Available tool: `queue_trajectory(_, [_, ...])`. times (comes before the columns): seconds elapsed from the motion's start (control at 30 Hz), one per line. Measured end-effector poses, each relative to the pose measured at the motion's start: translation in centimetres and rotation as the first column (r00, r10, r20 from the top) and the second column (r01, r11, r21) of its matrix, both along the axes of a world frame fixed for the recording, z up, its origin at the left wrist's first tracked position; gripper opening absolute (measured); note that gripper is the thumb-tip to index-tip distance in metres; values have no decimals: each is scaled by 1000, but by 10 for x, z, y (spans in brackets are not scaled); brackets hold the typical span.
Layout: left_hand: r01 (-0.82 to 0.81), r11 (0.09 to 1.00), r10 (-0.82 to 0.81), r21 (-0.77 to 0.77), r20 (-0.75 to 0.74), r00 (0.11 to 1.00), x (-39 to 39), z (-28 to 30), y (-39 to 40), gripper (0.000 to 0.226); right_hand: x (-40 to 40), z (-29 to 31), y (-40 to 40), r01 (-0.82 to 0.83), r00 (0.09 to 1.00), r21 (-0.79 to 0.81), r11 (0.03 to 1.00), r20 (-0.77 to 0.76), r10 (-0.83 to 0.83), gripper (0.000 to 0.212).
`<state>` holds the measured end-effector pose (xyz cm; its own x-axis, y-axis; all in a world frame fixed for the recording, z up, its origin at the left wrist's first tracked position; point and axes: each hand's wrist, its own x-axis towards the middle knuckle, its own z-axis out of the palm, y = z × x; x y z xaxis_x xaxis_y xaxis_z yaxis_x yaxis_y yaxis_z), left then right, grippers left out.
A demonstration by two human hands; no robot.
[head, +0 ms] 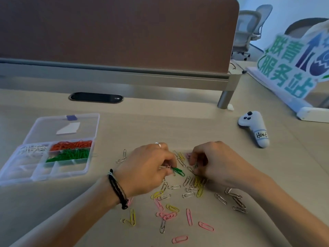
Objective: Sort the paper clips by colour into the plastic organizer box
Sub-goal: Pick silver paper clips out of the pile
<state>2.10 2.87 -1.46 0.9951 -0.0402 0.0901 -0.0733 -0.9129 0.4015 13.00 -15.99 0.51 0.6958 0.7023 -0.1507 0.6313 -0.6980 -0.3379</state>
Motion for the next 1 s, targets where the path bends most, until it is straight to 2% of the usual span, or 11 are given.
queue_trajectory(0.2, [35,999,-34,-9,53,998,10,4,-5,14,1,1,3,-2,999,55,998,33,0,17])
queue_trajectory(0.3, [108,987,-116,123,57,992,13,2,-9,13,-1,0,6,-36,998,96,995,53,31,12])
queue_trajectory(0.4, [167,953,-204,253,132,970,15,0,-8,3,5,1,5,-22,998,133,991,59,15,7])
queue_trajectory(0.53, [210,860,-307,465,145,940,22,-2,-10,16,12,1,0,2,999,186,983,42,-10,6])
queue_trajectory(0.63, [241,812,-371,531,150,917,25,1,-13,25,13,2,-2,9,1000,221,975,14,-13,8])
queue_trajectory(0.73, [303,770,-460,562,161,873,23,1,-20,24,16,0,-2,12,1000,238,971,0,-13,7])
queue_trajectory(0.8, [331,775,-482,538,165,860,22,0,-23,22,18,0,-4,22,1000,250,968,-17,-19,8])
queue_trajectory(0.87, [328,837,-435,439,170,884,24,-3,-20,14,20,1,-5,33,999,255,966,-28,-26,10])
queue_trajectory(0.93, [273,926,-319,260,156,935,22,-2,-12,20,20,1,-5,37,999,256,966,-39,-28,11])
queue_trajectory(0.97, [222,967,-242,128,171,955,20,-1,-9,24,20,2,-4,37,999,257,966,-43,-27,11])
queue_trajectory(1.0, [157,985,-140,-79,184,973,18,2,-6,27,19,2,-3,33,999,257,966,-45,-22,11])
